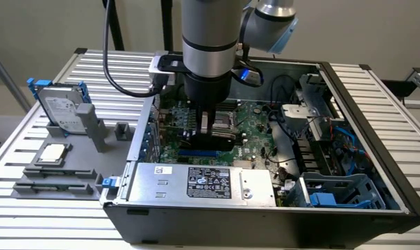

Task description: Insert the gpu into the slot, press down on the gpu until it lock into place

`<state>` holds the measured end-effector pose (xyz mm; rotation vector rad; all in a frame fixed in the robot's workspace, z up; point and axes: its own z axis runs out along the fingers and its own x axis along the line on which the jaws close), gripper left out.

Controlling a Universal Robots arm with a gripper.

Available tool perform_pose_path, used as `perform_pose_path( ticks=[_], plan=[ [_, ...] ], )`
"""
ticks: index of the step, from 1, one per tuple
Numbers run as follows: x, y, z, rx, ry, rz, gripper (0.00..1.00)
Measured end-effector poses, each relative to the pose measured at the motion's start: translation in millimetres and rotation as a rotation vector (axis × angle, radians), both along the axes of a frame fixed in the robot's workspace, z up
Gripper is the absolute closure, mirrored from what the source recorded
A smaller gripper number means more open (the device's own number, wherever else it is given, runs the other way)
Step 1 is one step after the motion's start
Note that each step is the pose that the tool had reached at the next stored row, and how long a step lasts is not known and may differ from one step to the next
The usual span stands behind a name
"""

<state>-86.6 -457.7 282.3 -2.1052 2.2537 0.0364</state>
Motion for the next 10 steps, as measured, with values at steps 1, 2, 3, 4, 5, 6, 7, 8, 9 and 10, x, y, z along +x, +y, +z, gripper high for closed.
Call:
perform_pose_path(
  ticks=[1, 2, 3, 4, 5, 6, 7, 8, 9, 10],
  plan=[
    [0.0, 0.4, -0.3, 0.0, 0.0, 0.003, 0.74],
    [0.0, 0.9, -0.6, 0.0, 0.0, 0.007, 0.74],
    [0.0, 1.3, -0.8, 0.0002, -0.0001, 0.01, 0.74],
    [0.1, 1.4, -1.1, 0.0003, 0.0, 0.013, 0.74],
    [0.1, 1.5, -1.5, 0.0002, 0.0001, 0.014, 0.74],
    [0.0, 1.5, -2.1, 0.0001, 0.0006, 0.014, 0.74],
    [0.0, 1.6, -2.8, 0.0, 0.0014, 0.014, 0.74],
    [-0.1, 1.6, -3.7, 0.0, 0.002, 0.014, 0.74],
    [-0.1, 1.6, -4.7, 0.0001, 0.0026, 0.014, 0.74],
    [0.0, 1.7, -5.6, 0.0001, 0.0029, 0.014, 0.74]
  ],
)
